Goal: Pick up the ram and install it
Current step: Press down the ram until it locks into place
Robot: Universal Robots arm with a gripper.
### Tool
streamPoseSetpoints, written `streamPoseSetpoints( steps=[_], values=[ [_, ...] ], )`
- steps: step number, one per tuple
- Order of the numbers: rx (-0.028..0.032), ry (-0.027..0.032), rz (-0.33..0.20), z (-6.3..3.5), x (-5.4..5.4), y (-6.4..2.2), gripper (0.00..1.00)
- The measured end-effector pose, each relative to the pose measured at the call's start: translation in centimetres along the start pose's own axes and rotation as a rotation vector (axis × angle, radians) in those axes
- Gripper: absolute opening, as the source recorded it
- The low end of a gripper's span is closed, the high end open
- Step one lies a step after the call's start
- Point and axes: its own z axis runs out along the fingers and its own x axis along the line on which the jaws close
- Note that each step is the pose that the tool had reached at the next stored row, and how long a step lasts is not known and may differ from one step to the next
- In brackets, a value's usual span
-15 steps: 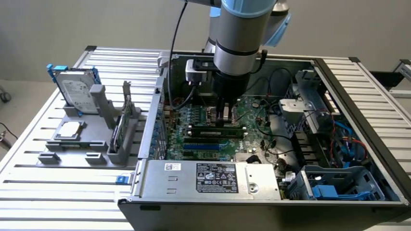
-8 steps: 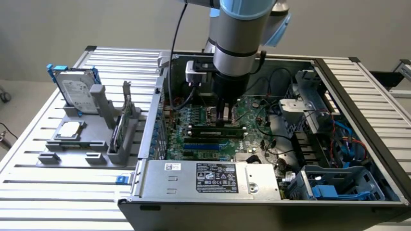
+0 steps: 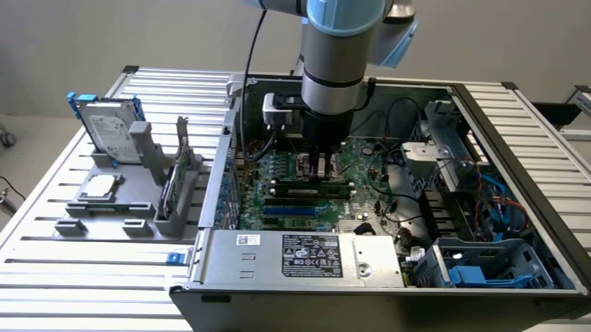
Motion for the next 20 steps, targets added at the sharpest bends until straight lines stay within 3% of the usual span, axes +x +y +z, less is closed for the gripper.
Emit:
streamPoseSetpoints(
  steps=[7,14,20],
  values=[
    [0.0002,0.002,-0.006,0.03,-0.13,0.01,0.11],
    [0.0004,0.0143,-0.014,0.07,-0.18,0.01,0.11],
    [0.0005,0.0166,-0.018,0.24,-0.19,0.01,0.11]
  ],
)
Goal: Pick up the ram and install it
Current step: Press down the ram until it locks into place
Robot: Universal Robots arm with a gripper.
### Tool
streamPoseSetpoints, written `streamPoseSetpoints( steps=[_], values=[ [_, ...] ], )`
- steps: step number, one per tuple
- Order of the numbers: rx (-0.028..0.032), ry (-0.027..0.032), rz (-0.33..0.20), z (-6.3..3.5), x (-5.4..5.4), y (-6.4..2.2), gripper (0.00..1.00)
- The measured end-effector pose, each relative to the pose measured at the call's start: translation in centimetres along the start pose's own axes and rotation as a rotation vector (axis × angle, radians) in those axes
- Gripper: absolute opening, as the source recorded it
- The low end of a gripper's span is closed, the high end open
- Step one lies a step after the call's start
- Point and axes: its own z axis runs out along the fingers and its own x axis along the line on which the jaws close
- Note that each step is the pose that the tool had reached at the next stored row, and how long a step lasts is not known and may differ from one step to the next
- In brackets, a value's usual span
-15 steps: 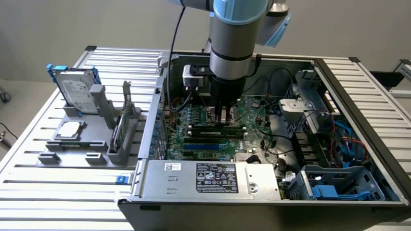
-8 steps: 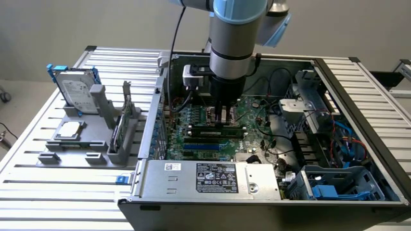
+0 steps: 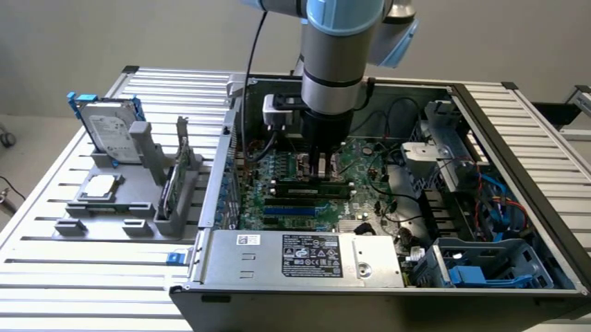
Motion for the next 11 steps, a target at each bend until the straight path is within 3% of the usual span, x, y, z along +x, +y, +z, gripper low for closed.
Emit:
streamPoseSetpoints(
  steps=[11],
  values=[
    [-0.0002,0.0023,-0.007,0.66,0.01,0.0,0.11]
  ],
)
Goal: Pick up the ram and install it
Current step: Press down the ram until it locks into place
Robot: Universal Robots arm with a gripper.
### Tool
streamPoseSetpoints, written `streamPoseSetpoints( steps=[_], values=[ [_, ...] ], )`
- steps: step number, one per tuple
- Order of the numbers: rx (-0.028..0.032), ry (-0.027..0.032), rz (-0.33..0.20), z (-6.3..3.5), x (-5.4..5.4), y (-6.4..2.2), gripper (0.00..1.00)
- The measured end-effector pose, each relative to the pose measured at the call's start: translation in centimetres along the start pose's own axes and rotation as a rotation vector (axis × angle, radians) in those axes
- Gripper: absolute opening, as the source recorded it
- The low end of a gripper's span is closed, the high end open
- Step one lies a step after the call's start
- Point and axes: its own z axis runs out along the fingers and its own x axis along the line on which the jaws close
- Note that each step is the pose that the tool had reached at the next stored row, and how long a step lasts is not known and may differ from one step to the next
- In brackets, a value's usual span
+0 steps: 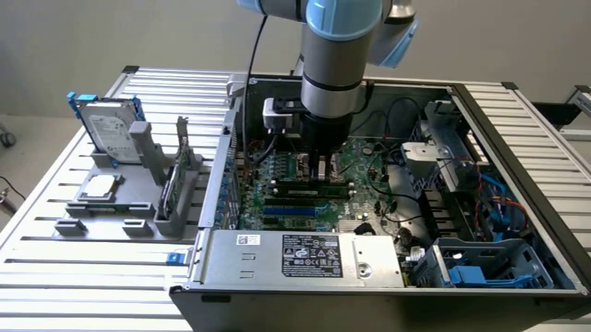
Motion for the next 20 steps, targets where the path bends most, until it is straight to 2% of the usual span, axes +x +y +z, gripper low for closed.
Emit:
streamPoseSetpoints(
  steps=[2,4,6,11,20],
  values=[
    [-0.0002,0.0005,0.0,0.02,0.0,0.0,0.11],
    [0.0009,-0.0023,0.0,-0.24,0.0,-0.01,0.11],
    [0.0,0.0002,-0.001,-1.22,0.0,0.0,0.11],
    [0.0,0.0023,-0.001,-3.22,0.0,0.01,0.11],
    [0.0001,0.0023,-0.001,-3.33,0.0,0.01,0.11]
  ],
)
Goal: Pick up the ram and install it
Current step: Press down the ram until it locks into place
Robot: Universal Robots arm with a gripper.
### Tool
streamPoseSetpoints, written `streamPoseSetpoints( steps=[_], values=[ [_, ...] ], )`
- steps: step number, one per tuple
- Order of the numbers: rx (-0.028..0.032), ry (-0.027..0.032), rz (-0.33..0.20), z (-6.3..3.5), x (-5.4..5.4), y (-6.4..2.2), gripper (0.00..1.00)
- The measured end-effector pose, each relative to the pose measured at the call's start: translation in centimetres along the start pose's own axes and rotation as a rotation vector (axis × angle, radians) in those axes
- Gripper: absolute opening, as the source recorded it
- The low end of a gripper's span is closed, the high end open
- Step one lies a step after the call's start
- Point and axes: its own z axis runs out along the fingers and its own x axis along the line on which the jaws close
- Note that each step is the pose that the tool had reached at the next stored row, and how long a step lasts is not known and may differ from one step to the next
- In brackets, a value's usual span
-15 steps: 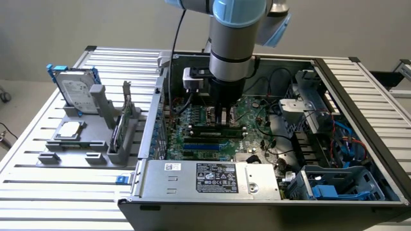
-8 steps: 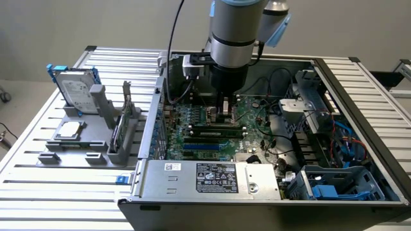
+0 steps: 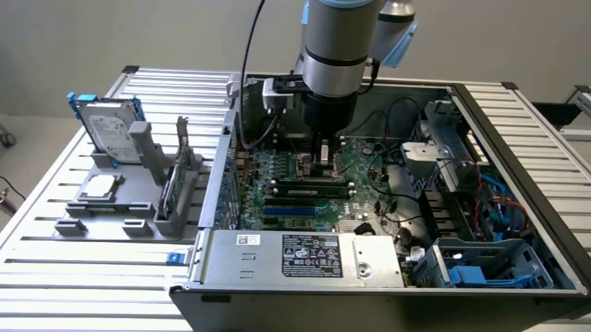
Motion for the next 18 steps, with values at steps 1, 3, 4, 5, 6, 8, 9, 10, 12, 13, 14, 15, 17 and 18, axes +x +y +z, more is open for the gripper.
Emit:
streamPoseSetpoints(
  steps=[1,3,4,5,6,8,9,10,12,13,14,15,17,18],
  values=[
    [0.0,0.0001,0.0,0.0,0.0,0.0,0.11],
    [0.0,0.0,0.0,0.0,0.0,0.0,0.11],
    [0.0,0.0001,0.0,0.0,0.0,0.0,0.11],
    [0.0,0.0001,0.0,0.0,0.0,0.0,0.11],
    [0.0,0.0,0.0,0.0,0.0,0.0,0.11],
    [0.0,0.0,0.0,0.0,0.0,0.0,0.11],
    [0.0,0.0001,0.0,0.0,0.0,0.0,0.11],
    [0.0,0.0,0.0,0.0,0.0,0.0,0.11],
    [0.0,0.0001,0.0,0.0,0.0,0.0,0.11],
    [-0.0001,0.0001,0.0,0.0,0.0,0.0,0.11],
    [-0.0001,0.0001,0.0,0.0,0.0,0.0,0.11],
    [0.0,0.0001,0.0,0.0,0.0,0.0,0.11],
    [0.0,0.0001,0.0,0.0,0.0,0.0,0.11],
    [-0.0001,0.0001,0.0,0.0,0.0,0.0,0.11]
  ],
)
